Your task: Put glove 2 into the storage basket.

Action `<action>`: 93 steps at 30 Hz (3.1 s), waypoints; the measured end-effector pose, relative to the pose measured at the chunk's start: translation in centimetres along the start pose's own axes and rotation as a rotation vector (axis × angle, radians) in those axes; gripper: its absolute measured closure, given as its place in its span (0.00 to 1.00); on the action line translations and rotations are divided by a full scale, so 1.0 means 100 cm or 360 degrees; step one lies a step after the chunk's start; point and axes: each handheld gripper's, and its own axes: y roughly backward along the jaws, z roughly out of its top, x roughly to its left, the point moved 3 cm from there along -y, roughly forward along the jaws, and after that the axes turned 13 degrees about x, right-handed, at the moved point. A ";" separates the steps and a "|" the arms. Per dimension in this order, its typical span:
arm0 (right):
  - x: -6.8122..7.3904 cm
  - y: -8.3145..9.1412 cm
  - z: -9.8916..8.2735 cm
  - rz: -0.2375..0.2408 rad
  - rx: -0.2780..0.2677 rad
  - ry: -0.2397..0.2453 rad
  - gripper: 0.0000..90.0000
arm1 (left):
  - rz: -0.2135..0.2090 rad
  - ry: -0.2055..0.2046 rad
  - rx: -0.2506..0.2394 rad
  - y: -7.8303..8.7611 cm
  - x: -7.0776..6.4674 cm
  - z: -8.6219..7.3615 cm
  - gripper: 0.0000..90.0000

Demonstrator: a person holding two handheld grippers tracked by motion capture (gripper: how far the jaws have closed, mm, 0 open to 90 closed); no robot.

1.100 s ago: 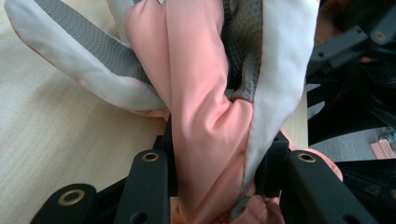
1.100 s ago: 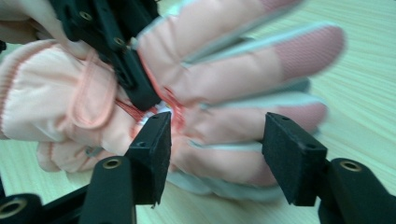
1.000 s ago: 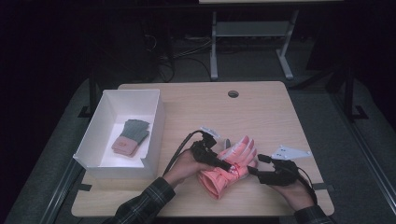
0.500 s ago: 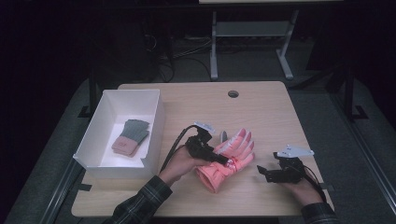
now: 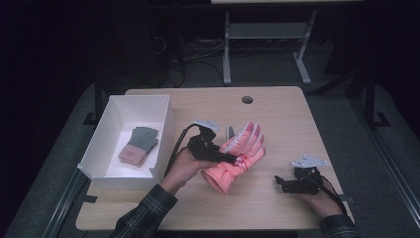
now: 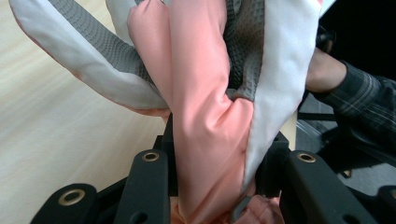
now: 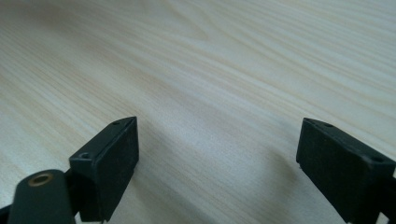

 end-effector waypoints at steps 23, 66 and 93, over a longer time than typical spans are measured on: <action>-0.005 -0.003 0.000 0.0063 0.0022 -0.0080 0.11 | 0.0179 0.0063 -0.0120 0.083 0.001 0.022 0.70; -0.005 -0.003 0.000 0.0053 0.0029 -0.0091 0.10 | 0.0552 0.0478 -0.0399 0.235 0.068 -0.065 0.70; -0.005 -0.003 0.000 0.0052 0.0030 -0.0093 0.09 | 0.0587 0.0754 -0.0188 0.184 0.135 -0.116 0.70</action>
